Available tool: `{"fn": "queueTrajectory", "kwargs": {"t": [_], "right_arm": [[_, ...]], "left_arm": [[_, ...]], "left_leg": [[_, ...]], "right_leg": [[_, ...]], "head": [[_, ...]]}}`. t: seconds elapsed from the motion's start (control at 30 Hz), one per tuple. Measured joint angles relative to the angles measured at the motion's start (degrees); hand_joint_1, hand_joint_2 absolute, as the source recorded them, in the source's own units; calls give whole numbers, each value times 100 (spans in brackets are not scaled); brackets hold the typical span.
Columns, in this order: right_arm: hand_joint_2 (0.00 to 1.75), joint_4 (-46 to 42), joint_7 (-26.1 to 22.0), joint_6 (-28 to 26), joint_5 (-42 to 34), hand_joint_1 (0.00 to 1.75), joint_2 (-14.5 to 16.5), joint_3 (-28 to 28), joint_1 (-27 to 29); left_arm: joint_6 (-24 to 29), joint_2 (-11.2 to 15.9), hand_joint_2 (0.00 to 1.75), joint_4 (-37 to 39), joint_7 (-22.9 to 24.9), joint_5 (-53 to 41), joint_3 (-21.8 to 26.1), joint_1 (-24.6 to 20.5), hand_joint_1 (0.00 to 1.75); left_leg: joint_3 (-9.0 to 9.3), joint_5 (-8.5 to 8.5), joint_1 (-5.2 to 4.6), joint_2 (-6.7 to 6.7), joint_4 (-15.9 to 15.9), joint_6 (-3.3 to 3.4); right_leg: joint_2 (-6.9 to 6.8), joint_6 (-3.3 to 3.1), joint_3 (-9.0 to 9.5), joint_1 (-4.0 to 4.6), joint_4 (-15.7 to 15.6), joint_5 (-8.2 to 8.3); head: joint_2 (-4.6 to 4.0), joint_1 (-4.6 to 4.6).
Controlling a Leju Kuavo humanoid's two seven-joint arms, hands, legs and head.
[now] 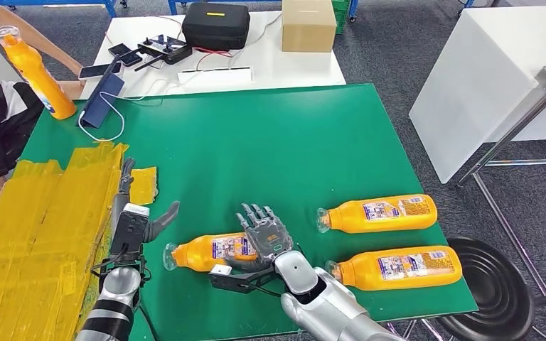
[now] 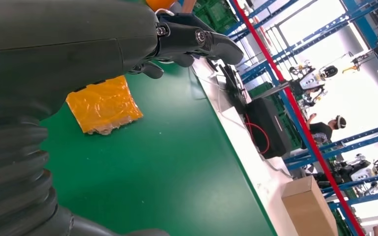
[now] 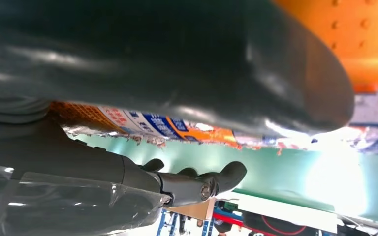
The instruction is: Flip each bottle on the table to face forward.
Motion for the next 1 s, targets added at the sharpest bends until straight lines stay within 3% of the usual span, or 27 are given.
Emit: {"fn": "queueTrajectory", "kwargs": {"t": [0.27,0.33,0.4,0.43,0.5,0.8,0.93,1.0], "right_arm": [[0,528,0,95,17,2,180,-50,-204],[0,700,-11,180,36,68,224,-57,-281],[0,880,-70,295,62,152,262,-61,-352],[0,959,-122,343,69,167,278,-61,-381],[0,1074,-251,406,50,175,298,-61,-428],[0,1188,-615,558,-350,175,251,-92,-590],[175,1158,-676,539,-514,175,172,-143,-642],[175,1094,-690,415,-611,175,130,-191,-641]], "left_arm": [[-15,-9,175,96,9,4,-50,-69,0],[-16,-11,175,137,9,12,-75,-115,0],[-8,-12,175,185,9,32,-112,-170,0],[-3,-13,175,209,9,42,-129,-195,0],[11,-14,175,249,7,63,-148,-231,0],[34,-13,175,369,-46,150,-180,-264,0],[35,-9,175,391,-53,173,-195,-263,0],[28,-4,175,392,-57,182,-196,-261,0]], "left_leg": [[41,0,0,3,0,0],[58,-1,0,5,-1,-1],[74,-2,1,6,-1,-1],[79,-2,1,7,-2,0],[84,-2,1,7,-2,-1],[100,6,1,4,-2,1],[94,7,0,-6,-2,2],[89,7,-1,-11,-2,2]], "right_leg": [[1,0,38,0,-2,0],[2,-1,54,0,-3,0],[2,-1,68,0,-4,-1],[3,-2,73,0,-4,-1],[3,-2,77,0,-4,0],[2,-3,94,0,-4,2],[-1,-2,95,-1,-4,1],[-3,-2,95,-1,-4,1]], "head": [[0,0],[-1,0],[-1,0],[-1,1],[-1,1],[0,-1],[0,-1],[0,0]]}}
